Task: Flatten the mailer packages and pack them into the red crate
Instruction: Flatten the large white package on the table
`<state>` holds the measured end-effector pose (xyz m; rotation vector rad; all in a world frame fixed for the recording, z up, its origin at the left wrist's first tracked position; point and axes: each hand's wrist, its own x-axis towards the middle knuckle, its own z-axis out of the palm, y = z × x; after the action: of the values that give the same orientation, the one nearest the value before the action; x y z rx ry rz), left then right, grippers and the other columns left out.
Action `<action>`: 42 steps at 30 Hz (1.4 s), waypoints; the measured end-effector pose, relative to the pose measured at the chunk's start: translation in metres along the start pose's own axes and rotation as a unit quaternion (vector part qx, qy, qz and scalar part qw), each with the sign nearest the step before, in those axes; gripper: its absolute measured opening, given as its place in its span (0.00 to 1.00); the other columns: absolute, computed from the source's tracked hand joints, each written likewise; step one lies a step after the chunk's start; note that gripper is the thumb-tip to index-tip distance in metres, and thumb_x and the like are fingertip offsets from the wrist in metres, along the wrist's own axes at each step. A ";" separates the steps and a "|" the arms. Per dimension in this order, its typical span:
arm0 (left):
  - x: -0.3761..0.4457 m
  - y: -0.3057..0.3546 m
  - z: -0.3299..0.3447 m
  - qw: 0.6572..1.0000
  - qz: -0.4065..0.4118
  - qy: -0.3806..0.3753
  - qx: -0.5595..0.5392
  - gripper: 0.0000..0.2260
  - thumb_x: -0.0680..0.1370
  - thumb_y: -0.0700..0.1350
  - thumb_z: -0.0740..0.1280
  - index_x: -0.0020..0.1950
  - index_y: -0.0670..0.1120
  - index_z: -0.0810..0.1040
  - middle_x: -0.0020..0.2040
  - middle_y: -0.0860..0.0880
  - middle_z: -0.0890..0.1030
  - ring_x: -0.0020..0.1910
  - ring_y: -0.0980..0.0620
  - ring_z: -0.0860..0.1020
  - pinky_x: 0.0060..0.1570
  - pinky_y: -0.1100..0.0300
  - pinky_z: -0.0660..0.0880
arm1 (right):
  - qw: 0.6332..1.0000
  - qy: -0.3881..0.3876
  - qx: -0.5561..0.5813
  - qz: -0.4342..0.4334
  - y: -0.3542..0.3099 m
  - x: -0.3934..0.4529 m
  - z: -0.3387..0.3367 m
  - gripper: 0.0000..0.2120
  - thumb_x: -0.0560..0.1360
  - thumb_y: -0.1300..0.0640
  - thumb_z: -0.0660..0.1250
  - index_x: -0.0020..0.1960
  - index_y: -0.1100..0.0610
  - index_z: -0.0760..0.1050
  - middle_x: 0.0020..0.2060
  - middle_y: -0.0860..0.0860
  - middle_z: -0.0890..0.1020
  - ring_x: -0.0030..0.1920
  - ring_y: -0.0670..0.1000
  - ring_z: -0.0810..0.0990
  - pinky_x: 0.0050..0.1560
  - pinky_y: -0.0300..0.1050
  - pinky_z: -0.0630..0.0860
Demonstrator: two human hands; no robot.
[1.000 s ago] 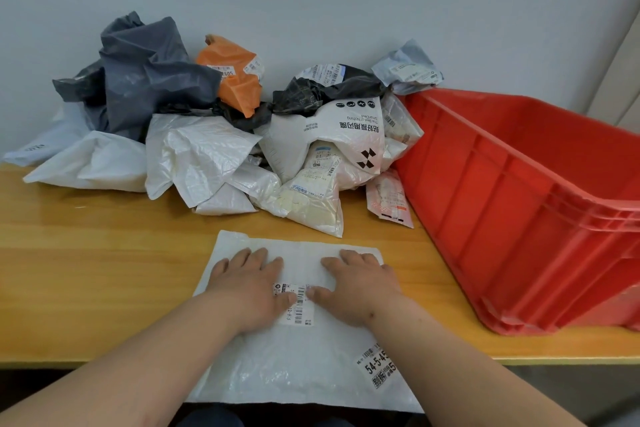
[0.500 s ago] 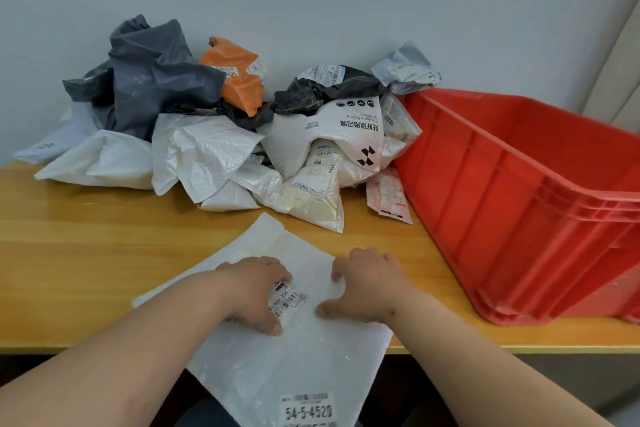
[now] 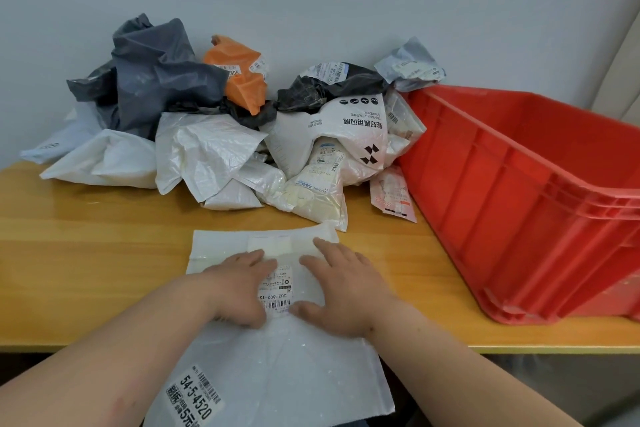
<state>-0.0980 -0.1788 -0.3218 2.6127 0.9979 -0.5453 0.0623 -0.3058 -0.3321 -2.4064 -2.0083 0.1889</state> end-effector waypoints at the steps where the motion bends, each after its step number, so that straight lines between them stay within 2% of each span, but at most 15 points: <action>1: 0.001 0.000 -0.001 1.000 0.008 -0.010 -0.005 0.44 0.72 0.49 0.68 0.80 0.56 0.44 0.80 0.55 0.41 0.79 0.52 0.43 0.77 0.53 0.51 | 0.999 -0.031 0.016 -0.002 -0.001 0.002 0.004 0.39 0.75 0.27 0.52 0.80 0.43 0.51 0.80 0.48 0.46 0.80 0.52 0.45 0.78 0.55 0.46; 3: 0.003 -0.003 -0.004 0.999 0.026 -0.021 -0.024 0.41 0.74 0.47 0.67 0.81 0.55 0.46 0.80 0.56 0.41 0.79 0.55 0.43 0.76 0.57 0.49 | 0.998 -0.059 0.030 0.010 -0.002 0.007 0.012 0.39 0.75 0.25 0.48 0.80 0.43 0.48 0.81 0.48 0.46 0.80 0.51 0.44 0.78 0.55 0.44; 6: 0.006 -0.014 -0.006 0.998 0.035 0.010 -0.060 0.37 0.76 0.47 0.66 0.80 0.55 0.50 0.80 0.57 0.44 0.79 0.55 0.46 0.75 0.61 0.48 | 1.000 -0.010 -0.002 0.022 -0.004 0.016 0.011 0.36 0.74 0.26 0.51 0.75 0.45 0.61 0.75 0.51 0.63 0.75 0.56 0.59 0.75 0.57 0.54; 8: 0.008 -0.022 -0.002 0.997 0.001 0.060 -0.057 0.37 0.76 0.52 0.65 0.81 0.53 0.49 0.80 0.55 0.43 0.79 0.50 0.43 0.76 0.57 0.48 | 0.999 0.023 -0.030 0.030 -0.008 0.022 0.004 0.35 0.74 0.26 0.53 0.72 0.47 0.64 0.68 0.52 0.69 0.70 0.56 0.65 0.71 0.56 0.59; 10: 0.012 -0.026 0.005 0.996 -0.037 0.081 -0.020 0.39 0.76 0.58 0.63 0.81 0.54 0.46 0.80 0.54 0.39 0.78 0.49 0.38 0.77 0.52 0.45 | 0.999 0.014 -0.024 0.034 -0.007 0.028 0.003 0.38 0.73 0.26 0.53 0.77 0.45 0.56 0.75 0.53 0.61 0.75 0.57 0.58 0.75 0.57 0.54; 12: 0.016 -0.028 0.008 0.997 -0.043 0.063 0.002 0.39 0.76 0.61 0.61 0.81 0.54 0.43 0.80 0.52 0.36 0.78 0.50 0.36 0.77 0.50 0.41 | 0.998 -0.042 -0.010 0.040 -0.003 0.032 0.006 0.41 0.73 0.25 0.51 0.80 0.42 0.46 0.80 0.51 0.46 0.80 0.55 0.44 0.78 0.58 0.43; 14: 0.020 -0.029 0.004 0.998 -0.038 0.043 -0.001 0.40 0.76 0.61 0.60 0.80 0.54 0.41 0.80 0.52 0.36 0.79 0.50 0.37 0.77 0.50 0.41 | 0.996 -0.073 0.000 0.051 0.001 0.035 0.010 0.42 0.73 0.24 0.49 0.80 0.42 0.43 0.81 0.50 0.42 0.80 0.54 0.40 0.78 0.59 0.41; 19: 0.028 -0.037 -0.003 0.999 -0.028 0.037 -0.020 0.41 0.75 0.63 0.62 0.80 0.55 0.43 0.80 0.55 0.38 0.79 0.52 0.39 0.77 0.53 0.45 | 0.996 -0.065 -0.007 0.061 0.002 0.044 0.009 0.43 0.72 0.23 0.49 0.80 0.42 0.46 0.81 0.51 0.46 0.80 0.54 0.44 0.78 0.60 0.43; 23: 0.027 -0.035 0.002 0.993 -0.036 0.102 -0.038 0.38 0.77 0.63 0.61 0.80 0.56 0.46 0.80 0.55 0.40 0.79 0.51 0.40 0.77 0.54 0.46 | 0.993 -0.070 -0.014 0.097 0.004 0.045 0.002 0.42 0.72 0.22 0.48 0.80 0.42 0.48 0.81 0.52 0.47 0.80 0.55 0.46 0.77 0.62 0.41; 26: 0.021 -0.026 0.006 0.984 -0.043 0.172 -0.025 0.33 0.77 0.65 0.60 0.79 0.56 0.55 0.78 0.54 0.53 0.76 0.50 0.52 0.74 0.54 0.56 | 0.992 -0.027 -0.017 0.126 0.005 0.040 -0.001 0.39 0.73 0.24 0.51 0.77 0.44 0.58 0.76 0.53 0.60 0.75 0.58 0.58 0.75 0.59 0.54; 30: 0.013 -0.019 0.006 0.988 -0.022 0.152 -0.014 0.34 0.75 0.68 0.61 0.76 0.56 0.57 0.75 0.55 0.59 0.73 0.51 0.59 0.71 0.53 0.60 | 0.990 0.016 -0.033 0.134 0.004 0.028 -0.001 0.33 0.75 0.28 0.52 0.70 0.48 0.68 0.64 0.51 0.70 0.65 0.56 0.67 0.66 0.55 0.64; 33: 0.009 -0.019 0.000 0.996 -0.005 0.091 -0.010 0.44 0.68 0.73 0.65 0.77 0.55 0.55 0.75 0.56 0.58 0.74 0.52 0.58 0.72 0.52 0.60 | 0.991 -0.034 -0.029 0.127 0.006 0.021 -0.006 0.39 0.71 0.23 0.53 0.74 0.47 0.62 0.68 0.52 0.69 0.68 0.57 0.66 0.69 0.57 0.62; 36: 0.007 -0.016 -0.006 0.999 -0.004 0.045 0.013 0.49 0.64 0.73 0.68 0.78 0.55 0.52 0.78 0.54 0.53 0.77 0.50 0.53 0.74 0.51 0.55 | 0.987 -0.104 -0.016 0.120 0.005 0.019 -0.014 0.50 0.65 0.20 0.56 0.79 0.44 0.51 0.76 0.53 0.61 0.75 0.58 0.59 0.75 0.60 0.53; 40: 0.008 -0.011 -0.005 0.999 -0.016 0.032 0.011 0.50 0.66 0.73 0.67 0.80 0.55 0.47 0.81 0.52 0.44 0.79 0.49 0.45 0.77 0.49 0.49 | 0.985 -0.113 0.007 0.129 0.009 0.021 -0.018 0.49 0.68 0.22 0.59 0.80 0.44 0.48 0.80 0.51 0.53 0.78 0.57 0.53 0.76 0.62 0.47; 42: 0.008 -0.007 -0.002 0.998 -0.022 0.054 0.013 0.48 0.67 0.73 0.65 0.80 0.55 0.49 0.80 0.52 0.46 0.79 0.48 0.47 0.76 0.49 0.51 | 0.987 -0.093 -0.003 0.133 0.009 0.021 -0.018 0.46 0.69 0.23 0.59 0.79 0.45 0.52 0.79 0.51 0.55 0.77 0.57 0.55 0.76 0.61 0.50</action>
<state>-0.0970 -0.1683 -0.3251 2.6739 1.0900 -0.4351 0.0765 -0.2858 -0.3167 -2.7482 -1.7393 0.4222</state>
